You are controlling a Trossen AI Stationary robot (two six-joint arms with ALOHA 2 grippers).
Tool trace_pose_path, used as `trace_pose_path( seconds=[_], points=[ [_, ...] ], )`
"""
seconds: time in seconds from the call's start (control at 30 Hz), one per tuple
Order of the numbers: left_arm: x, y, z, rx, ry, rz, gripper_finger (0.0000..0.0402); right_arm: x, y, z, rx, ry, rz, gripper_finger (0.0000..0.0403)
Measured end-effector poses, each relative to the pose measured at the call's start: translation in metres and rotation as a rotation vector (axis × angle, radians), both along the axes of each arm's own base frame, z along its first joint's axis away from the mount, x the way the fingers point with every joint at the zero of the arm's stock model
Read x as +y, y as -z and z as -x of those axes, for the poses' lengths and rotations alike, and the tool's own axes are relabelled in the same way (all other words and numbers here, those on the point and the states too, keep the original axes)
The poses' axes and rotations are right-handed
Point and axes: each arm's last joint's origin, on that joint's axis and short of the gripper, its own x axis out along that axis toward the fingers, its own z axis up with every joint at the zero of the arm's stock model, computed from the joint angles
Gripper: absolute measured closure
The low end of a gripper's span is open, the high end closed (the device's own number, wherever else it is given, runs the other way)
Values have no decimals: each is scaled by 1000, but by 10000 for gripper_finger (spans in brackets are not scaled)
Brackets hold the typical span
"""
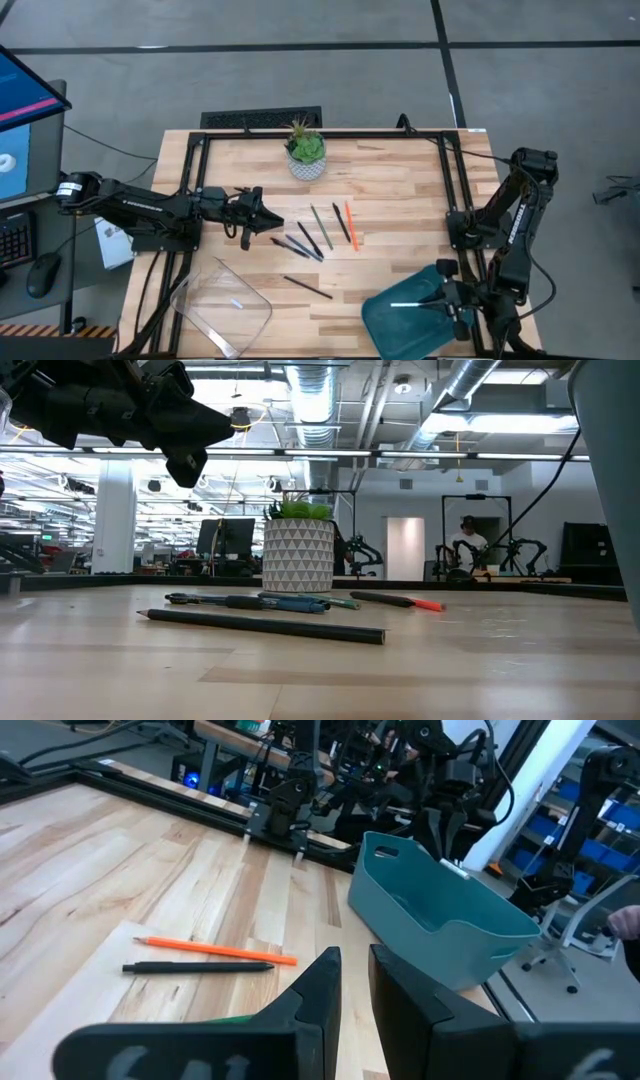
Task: Sort pens & pencils
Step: Put the white pencil into the blue bin
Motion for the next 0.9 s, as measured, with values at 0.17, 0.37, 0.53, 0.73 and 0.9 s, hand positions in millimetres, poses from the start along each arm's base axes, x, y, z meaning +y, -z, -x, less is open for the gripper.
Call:
trace_pose_path(
  seconds=[0.17,0.37,0.53,0.73,0.9],
  points=[
    [0,0,0,0,0,0,356,0,0,0,-10,9,0,337],
    [0,0,0,0,0,0,356,0,-1,0,-19,14,-7,335],
    [0,0,0,0,0,0,356,2,-3,-1,-46,29,-36,335],
    [0,0,0,0,0,0,356,2,-3,-1,-48,29,-42,335],
    [0,0,0,0,0,0,356,4,-5,-2,-54,30,-63,335]
  ],
)
